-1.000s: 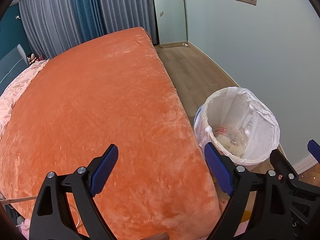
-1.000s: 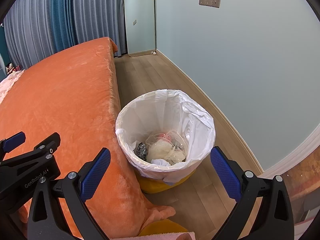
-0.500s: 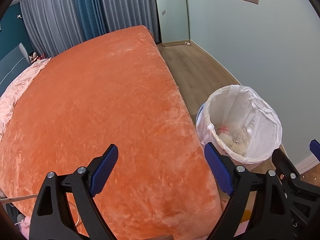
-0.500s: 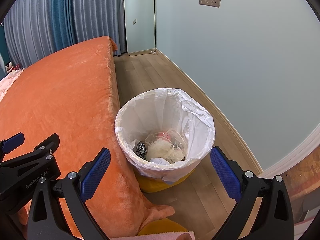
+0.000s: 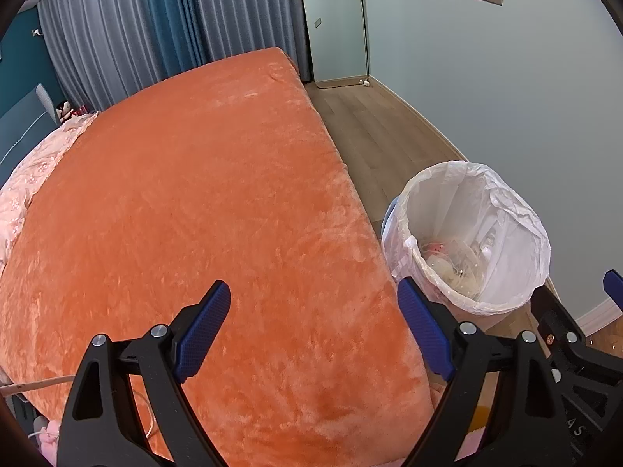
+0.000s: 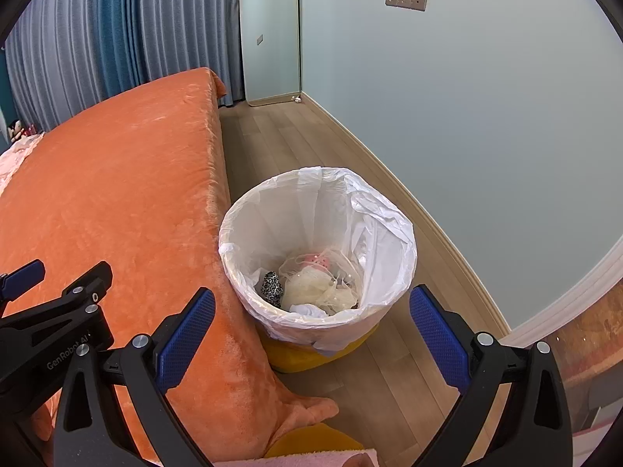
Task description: Collect trash
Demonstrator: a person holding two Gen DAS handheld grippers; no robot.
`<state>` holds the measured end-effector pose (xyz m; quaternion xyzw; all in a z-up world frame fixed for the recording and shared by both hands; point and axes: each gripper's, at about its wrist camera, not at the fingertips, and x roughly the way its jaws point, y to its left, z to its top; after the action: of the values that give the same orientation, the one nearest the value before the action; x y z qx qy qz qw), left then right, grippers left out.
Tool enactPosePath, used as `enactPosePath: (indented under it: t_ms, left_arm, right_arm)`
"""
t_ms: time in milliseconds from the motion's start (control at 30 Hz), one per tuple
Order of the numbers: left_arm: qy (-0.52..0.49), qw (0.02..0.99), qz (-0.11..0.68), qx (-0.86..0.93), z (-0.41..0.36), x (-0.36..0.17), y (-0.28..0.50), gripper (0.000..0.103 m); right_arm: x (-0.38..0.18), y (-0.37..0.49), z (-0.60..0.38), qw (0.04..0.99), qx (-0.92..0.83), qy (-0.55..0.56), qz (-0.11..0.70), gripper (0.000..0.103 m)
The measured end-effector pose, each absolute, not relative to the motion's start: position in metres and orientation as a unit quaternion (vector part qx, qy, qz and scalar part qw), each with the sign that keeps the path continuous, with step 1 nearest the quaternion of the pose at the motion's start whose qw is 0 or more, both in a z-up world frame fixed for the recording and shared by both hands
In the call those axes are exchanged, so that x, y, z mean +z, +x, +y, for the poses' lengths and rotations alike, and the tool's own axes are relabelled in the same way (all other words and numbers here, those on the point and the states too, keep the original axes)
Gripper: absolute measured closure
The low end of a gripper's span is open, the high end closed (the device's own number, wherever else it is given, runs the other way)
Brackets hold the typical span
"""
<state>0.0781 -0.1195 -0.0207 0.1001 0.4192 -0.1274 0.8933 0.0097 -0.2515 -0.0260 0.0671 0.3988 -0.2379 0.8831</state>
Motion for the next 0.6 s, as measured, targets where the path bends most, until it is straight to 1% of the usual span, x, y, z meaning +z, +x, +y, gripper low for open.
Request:
enactPosePath:
  t_ms: [600]
  left_arm:
    - [0.1,0.893,0.42,-0.127,-0.1213,-0.0221,0.0795,0.02]
  right_arm:
    - [-0.0265,0.0095,-0.2528,0.883,-0.238,0.067,0.399,0.007]
